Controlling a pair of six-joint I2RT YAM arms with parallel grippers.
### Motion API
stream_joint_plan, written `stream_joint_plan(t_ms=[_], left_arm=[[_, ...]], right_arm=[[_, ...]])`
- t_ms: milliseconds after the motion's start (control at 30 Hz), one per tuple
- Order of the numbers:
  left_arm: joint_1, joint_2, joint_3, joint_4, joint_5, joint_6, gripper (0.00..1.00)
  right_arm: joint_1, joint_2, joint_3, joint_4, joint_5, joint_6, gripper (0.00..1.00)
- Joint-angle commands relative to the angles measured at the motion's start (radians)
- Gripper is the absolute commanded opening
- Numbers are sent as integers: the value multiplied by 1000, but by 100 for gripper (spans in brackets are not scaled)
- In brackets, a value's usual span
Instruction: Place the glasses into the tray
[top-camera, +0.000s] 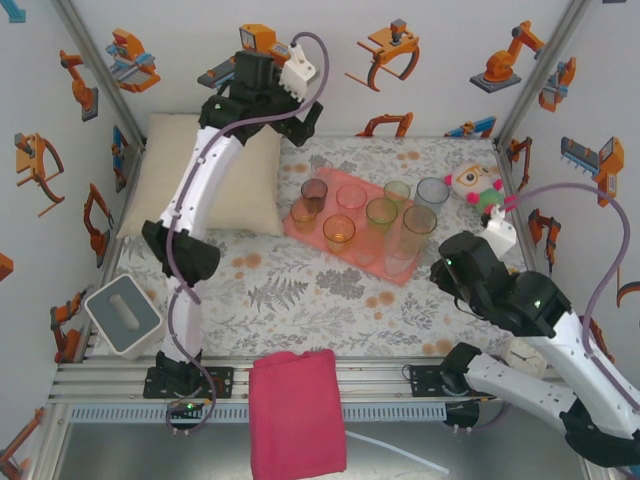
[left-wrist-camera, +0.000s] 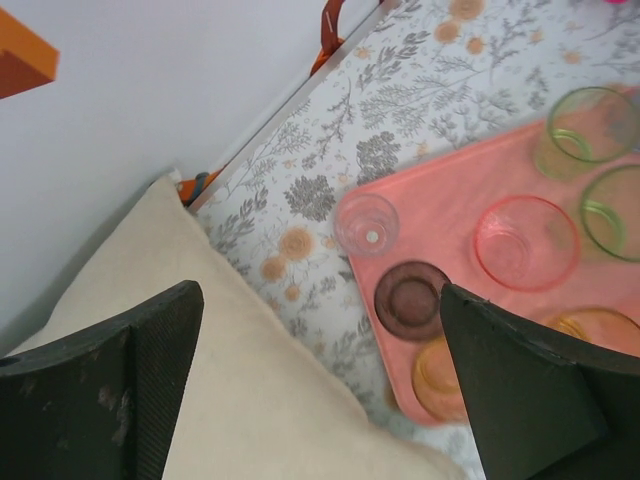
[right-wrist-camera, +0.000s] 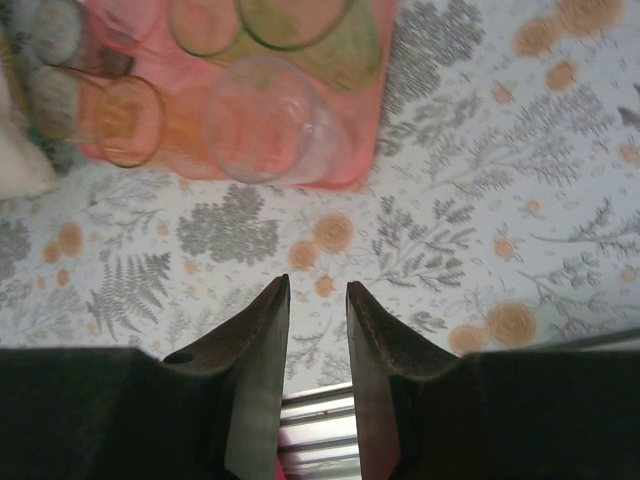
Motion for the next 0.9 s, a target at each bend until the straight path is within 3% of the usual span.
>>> stream_joint_plan(t_ms=[0, 167, 333, 467, 867], left_arm=[[5, -151, -96, -154, 43, -11, 97], [5, -394, -367, -180, 58, -27, 97], [4, -605, -639, -169, 76, -37, 97], [6, -736, -809, -152, 59, -40, 97], [7, -896, -1033, -133, 48, -98, 97]], right_arm=[[-27, -41, -138, -35, -51, 128, 31], [-67, -106, -340, 47, -130, 165, 30], [-239, -88, -520, 245, -332, 119, 26], [-337, -41, -582, 368, -398, 74, 23], [-626, 168, -632, 648, -562, -31, 15]])
